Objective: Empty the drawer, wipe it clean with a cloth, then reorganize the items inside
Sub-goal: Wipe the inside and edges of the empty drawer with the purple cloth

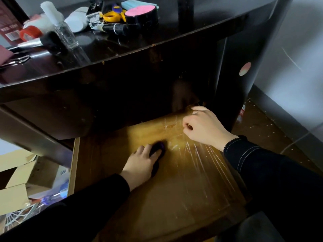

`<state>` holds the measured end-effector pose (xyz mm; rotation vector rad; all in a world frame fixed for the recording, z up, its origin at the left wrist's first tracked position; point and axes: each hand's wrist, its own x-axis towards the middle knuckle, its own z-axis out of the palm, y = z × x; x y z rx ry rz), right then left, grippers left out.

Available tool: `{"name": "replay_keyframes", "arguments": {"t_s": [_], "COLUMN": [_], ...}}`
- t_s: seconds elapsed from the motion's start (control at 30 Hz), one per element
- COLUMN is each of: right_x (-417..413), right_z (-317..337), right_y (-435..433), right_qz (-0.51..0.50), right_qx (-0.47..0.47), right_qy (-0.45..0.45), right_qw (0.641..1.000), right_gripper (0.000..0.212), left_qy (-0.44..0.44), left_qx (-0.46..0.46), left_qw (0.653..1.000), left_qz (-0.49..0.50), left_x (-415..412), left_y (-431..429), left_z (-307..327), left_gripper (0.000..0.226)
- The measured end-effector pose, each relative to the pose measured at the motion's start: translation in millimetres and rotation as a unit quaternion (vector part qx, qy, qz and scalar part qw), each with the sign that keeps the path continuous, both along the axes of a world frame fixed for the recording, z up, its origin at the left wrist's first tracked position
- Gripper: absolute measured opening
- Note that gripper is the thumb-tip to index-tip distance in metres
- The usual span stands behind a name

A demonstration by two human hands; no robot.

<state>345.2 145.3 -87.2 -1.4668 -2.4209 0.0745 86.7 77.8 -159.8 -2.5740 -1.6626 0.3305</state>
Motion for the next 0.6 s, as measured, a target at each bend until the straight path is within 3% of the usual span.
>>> {"name": "replay_keyframes", "arguments": {"t_s": [0.1,0.17,0.33,0.4,0.5,0.6], "right_x": [-0.3,-0.5,-1.7,-1.8,-1.8,-1.5], "right_z": [0.4,0.6,2.9,2.4,0.5,-1.4], "right_y": [-0.1,-0.7,-2.7,-3.3,-3.0,-1.2], "right_qz": [-0.002,-0.003,-0.009,-0.009,-0.008,0.000], "right_qx": [0.003,0.004,0.006,0.009,0.017,0.021], "right_qy": [0.008,0.005,-0.017,-0.025,-0.029,-0.025], "right_qw": [1.000,1.000,1.000,1.000,0.999,0.999], "right_gripper": [0.022,0.021,0.022,0.023,0.023,0.023], "left_qy": [0.004,-0.009,-0.017,-0.018,-0.033,-0.036], "left_qx": [-0.012,0.009,0.022,0.029,0.011,-0.007], "left_qw": [0.995,0.994,0.996,0.994,0.998,0.996], "left_qz": [-0.102,-0.104,0.088,0.105,0.047,-0.083], "left_x": [-4.5,-8.4,4.1,11.5,12.4,0.8], "left_y": [-40.4,-33.4,18.9,19.2,-9.2,-42.3], "left_z": [-3.6,-4.1,4.7,4.4,-0.5,-6.4], "left_gripper": [0.060,0.057,0.056,0.057,0.056,0.057]}}
